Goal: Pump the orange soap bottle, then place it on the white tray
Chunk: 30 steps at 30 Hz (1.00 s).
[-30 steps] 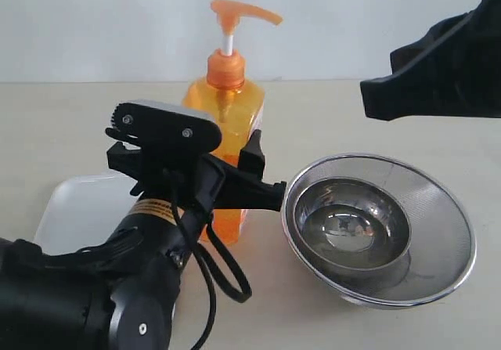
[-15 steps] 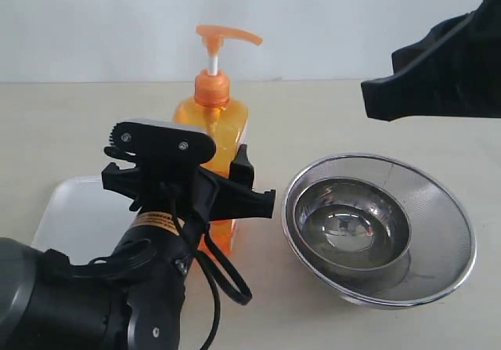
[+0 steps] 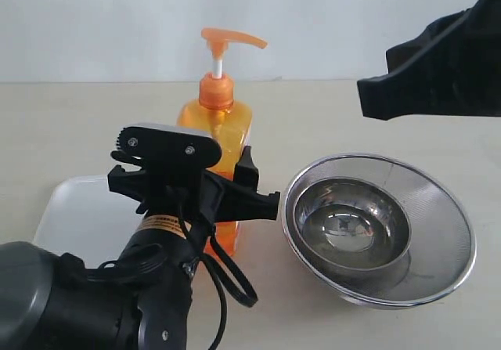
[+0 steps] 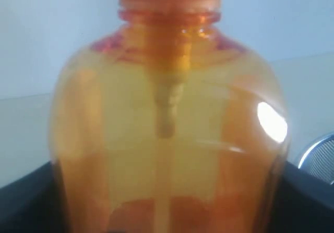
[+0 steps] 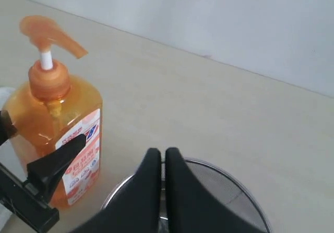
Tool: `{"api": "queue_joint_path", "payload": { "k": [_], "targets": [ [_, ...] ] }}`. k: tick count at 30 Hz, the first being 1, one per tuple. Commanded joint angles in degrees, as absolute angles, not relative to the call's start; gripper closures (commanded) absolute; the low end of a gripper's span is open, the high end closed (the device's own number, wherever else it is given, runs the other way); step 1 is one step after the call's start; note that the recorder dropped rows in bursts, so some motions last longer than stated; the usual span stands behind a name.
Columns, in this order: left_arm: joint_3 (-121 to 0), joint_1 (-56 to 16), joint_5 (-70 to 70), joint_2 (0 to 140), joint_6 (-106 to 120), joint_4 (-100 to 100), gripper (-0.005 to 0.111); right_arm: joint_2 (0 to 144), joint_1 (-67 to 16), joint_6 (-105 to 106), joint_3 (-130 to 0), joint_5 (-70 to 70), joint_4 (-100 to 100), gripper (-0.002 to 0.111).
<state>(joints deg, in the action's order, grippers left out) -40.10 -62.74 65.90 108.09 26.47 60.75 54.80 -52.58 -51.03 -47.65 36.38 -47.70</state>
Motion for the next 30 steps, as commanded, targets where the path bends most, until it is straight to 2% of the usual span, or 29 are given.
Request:
{"api": "queue_joint_path", "payload": {
  "k": [1,7,9,11,12,13,14,17,19,30],
  "targets": [
    [-40.9,-63.2,70.0,107.7,27.0,59.3,0.102,54.5,-52.5,-50.5,-47.3,37.5,-48.1,0.108],
    [-40.9,-63.3,70.0,107.7,28.3,58.5,0.101,54.5,-52.5,-50.5,-47.3,37.5,-48.2,0.108],
    [-40.9,-63.3,68.5,107.7,28.3,58.7,0.091,54.5,-52.5,-50.5,-47.3,37.5,-48.3,0.108],
    [-40.9,-63.3,68.5,107.7,28.3,59.0,0.071,54.5,-52.5,-50.5,-47.3,37.5,-48.3,0.108],
    [-40.9,-63.3,68.6,107.7,28.3,59.4,0.054,54.5,-52.5,-50.5,-47.3,37.5,-48.3,0.108],
    [-40.9,-63.3,68.6,107.7,28.3,59.5,0.046,54.5,-52.5,-50.5,-47.3,37.5,-48.3,0.108],
    [-40.9,-63.3,68.5,107.7,27.8,59.5,0.033,54.5,-52.5,-50.3,-47.3,37.5,-48.3,0.108],
    [-40.9,-63.3,68.1,107.5,28.3,59.9,0.014,54.5,-52.5,-50.2,-47.3,37.5,-48.3,0.108],
    [-40.9,-63.3,67.6,107.3,30.5,61.2,0.009,54.5,-52.5,-50.2,-47.3,37.5,-48.3,0.108],
    [-40.9,-62.7,68.6,107.9,27.8,58.5,0.009,54.5,-52.5,-49.5,-47.3,37.3,-47.3,0.108]
  ]
}}
